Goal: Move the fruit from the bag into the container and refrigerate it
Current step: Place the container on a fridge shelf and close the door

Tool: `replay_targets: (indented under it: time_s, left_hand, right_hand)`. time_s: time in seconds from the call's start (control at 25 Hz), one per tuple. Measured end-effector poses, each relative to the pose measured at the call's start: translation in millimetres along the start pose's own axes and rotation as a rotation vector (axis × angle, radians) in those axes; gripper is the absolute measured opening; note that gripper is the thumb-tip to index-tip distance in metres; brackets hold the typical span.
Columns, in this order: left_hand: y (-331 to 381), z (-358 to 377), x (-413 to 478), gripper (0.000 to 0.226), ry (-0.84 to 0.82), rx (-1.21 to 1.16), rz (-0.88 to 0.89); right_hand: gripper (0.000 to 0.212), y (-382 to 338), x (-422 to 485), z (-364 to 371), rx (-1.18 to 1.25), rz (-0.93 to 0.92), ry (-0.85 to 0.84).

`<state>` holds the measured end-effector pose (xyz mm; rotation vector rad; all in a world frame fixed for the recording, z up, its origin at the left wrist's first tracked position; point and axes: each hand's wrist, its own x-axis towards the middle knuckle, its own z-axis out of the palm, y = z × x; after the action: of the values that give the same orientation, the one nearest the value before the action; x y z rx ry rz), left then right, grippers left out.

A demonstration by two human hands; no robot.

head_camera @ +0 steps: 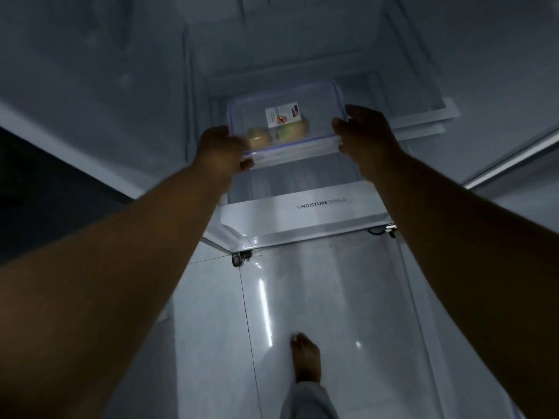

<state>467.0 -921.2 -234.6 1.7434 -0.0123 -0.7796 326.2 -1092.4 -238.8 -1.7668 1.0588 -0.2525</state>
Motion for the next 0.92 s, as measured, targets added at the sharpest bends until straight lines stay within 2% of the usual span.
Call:
replay_targets:
  time_s: [0.2, 0.36, 0.44, 0.56, 0.72, 0.8, 0.88, 0.92]
  left_hand:
    - [11, 8, 55, 0.03, 0.027, 0.095, -0.045]
    - [18, 10, 81, 0.013, 0.018, 0.139, 0.01]
    - [17, 10, 89, 0.015, 0.033, 0.222, 0.06]
    - [11, 10, 96, 0.035, 0.057, 0.215, 0.115]
    - [8, 14, 89, 0.04, 0.144, 0.077, 0.028]
    - [5, 10, 79, 0.044, 0.181, 0.084, -0.017]
    - [1, 1, 54, 0.031, 0.179, 0.135, -0.015]
    - [-1, -3, 37, 0.029, 0.143, 0.174, 0.01]
  right_hand:
    - [0.041, 3, 57, 10, 0.153, 0.103, -0.031]
    - [0.05, 6, 81, 21, 0.175, 0.154, -0.025]
    - [0.051, 6, 91, 22, 0.162, 0.115, -0.031]
    - [0.053, 3, 93, 28, 0.119, 0.052, -0.058]
    - [0.059, 6, 79, 27, 0.063, -0.005, -0.027]
    - [0.045, 9, 63, 20, 0.108, 0.004, 0.003]
    - [0.005, 10, 37, 11, 0.129, -0.006, -0.005]
    - [0.012, 9, 23, 6, 0.126, -0.018, 0.002]
